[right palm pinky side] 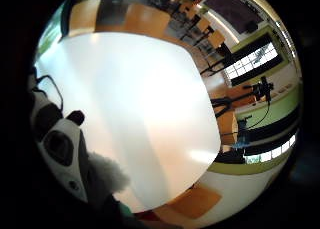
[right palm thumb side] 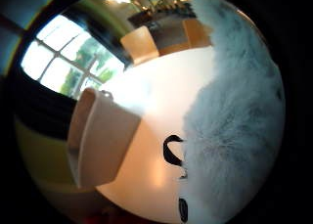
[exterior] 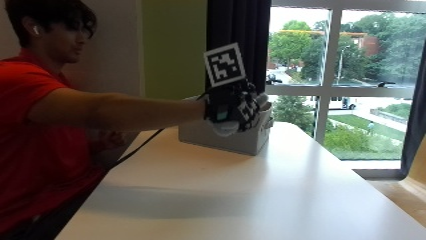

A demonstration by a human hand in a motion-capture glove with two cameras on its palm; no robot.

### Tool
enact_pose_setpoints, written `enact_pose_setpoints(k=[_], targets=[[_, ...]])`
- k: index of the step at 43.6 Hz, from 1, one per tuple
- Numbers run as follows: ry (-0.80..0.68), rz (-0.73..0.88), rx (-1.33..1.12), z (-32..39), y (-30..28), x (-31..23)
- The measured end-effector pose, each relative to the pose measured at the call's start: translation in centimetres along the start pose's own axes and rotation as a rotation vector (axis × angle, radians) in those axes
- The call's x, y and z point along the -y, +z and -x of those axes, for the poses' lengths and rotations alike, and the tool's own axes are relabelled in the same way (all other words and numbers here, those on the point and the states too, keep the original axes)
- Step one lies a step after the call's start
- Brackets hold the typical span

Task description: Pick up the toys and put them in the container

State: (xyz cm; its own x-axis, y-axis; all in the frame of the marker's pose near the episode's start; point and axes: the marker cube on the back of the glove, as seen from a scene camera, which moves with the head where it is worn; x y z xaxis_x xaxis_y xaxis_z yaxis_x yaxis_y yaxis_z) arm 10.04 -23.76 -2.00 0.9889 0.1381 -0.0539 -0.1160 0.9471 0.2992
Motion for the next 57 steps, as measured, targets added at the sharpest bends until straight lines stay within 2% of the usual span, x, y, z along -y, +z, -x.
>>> enact_pose_setpoints(k=[7, 16, 25, 34, 47, 57], targets=[[-0.132, -0.044, 0.084, 6.8, -6.8, -0.1], [-0.185, -0.079, 0.166, 17.8, -12.9, 0.7], [-0.298, -0.089, 0.119, 26.0, -14.6, 0.3], [-0.388, -0.056, 0.075, 32.4, -13.8, -0.8], [-0.392, 0.176, 0.081, 33.5, -11.3, -2.0], [-0.368, 0.133, 0.062, 28.4, -11.6, -3.4]])
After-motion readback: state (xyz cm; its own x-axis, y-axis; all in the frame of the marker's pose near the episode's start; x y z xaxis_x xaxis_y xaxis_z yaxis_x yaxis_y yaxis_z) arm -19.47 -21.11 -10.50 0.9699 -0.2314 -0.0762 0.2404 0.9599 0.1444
